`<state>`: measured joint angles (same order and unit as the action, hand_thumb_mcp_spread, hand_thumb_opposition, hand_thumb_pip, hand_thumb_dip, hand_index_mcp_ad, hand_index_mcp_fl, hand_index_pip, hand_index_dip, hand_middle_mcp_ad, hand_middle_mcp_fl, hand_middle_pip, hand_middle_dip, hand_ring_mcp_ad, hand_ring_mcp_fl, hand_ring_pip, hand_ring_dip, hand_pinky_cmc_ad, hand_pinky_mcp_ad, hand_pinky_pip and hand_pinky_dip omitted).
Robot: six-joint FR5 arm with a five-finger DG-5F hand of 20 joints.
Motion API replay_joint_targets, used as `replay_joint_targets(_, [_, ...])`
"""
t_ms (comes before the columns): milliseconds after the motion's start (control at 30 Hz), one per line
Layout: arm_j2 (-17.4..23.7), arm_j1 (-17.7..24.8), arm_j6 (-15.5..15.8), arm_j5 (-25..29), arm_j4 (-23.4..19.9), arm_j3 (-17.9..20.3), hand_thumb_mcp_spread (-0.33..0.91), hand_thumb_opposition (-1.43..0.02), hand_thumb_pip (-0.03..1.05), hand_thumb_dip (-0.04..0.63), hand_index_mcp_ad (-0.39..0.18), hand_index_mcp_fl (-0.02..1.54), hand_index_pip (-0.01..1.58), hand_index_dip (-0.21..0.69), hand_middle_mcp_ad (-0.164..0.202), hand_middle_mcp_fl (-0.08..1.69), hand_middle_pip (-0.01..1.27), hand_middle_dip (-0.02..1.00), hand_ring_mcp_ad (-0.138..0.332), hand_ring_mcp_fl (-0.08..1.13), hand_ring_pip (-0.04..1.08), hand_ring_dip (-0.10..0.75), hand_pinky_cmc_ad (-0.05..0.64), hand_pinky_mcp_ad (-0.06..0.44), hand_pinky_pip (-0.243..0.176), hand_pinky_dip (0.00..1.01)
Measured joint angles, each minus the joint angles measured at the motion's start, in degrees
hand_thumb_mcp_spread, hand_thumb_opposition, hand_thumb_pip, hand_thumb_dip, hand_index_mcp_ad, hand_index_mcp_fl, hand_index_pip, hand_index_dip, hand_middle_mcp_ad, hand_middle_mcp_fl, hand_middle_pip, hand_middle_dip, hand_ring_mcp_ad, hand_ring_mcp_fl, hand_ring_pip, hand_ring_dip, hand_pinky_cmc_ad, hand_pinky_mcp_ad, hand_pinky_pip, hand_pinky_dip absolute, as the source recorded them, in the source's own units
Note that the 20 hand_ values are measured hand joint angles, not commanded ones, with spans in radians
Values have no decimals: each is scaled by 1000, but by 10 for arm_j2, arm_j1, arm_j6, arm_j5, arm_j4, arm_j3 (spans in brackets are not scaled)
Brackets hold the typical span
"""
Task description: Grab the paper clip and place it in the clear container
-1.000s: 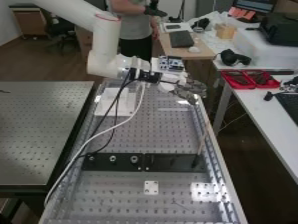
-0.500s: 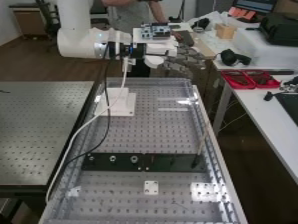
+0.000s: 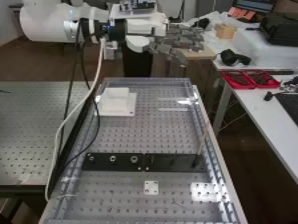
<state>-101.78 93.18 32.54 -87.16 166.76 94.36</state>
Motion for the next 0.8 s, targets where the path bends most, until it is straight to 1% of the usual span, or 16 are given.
replay_joint_targets(133, [13,-8,12,-2,-2,2,241,-730,445,152,-136,129,120,91,37,3,126,188,127,3,155,75,379,297,-138,710])
replay_joint_targets(167, [16,-10,16,-2,-2,2,241,-730,445,152,-136,129,120,91,37,3,126,188,127,0,134,72,379,293,-140,710])
replay_joint_targets(400, [32,-22,25,-9,0,4,239,-728,445,152,-136,129,115,93,37,5,129,188,127,3,134,72,379,293,-140,710])
replay_joint_targets(467, [34,-25,30,-12,7,1,239,-730,443,147,-136,129,115,93,37,5,129,188,127,3,131,72,380,293,-140,710])
replay_joint_targets(500, [35,-26,32,-14,10,-1,241,-730,443,147,-136,129,115,94,37,2,129,188,127,3,131,72,394,293,-138,710])
replay_joint_targets(567, [35,-28,36,-16,18,-4,244,-716,443,147,-136,136,113,98,37,5,129,188,127,3,131,72,393,293,-140,710])
replay_joint_targets(667, [35,-33,33,-22,23,-8,241,-714,442,131,-136,133,113,113,37,3,129,188,126,3,131,72,393,293,-140,714])
replay_joint_targets(733, [35,-35,31,-24,24,-8,244,-714,442,131,-134,122,112,110,37,7,129,188,126,5,133,72,393,312,-140,712])
replay_joint_targets(800, [36,-37,30,-26,22,-7,244,-714,440,131,-120,106,113,115,37,7,131,188,129,5,134,72,393,314,-138,709])
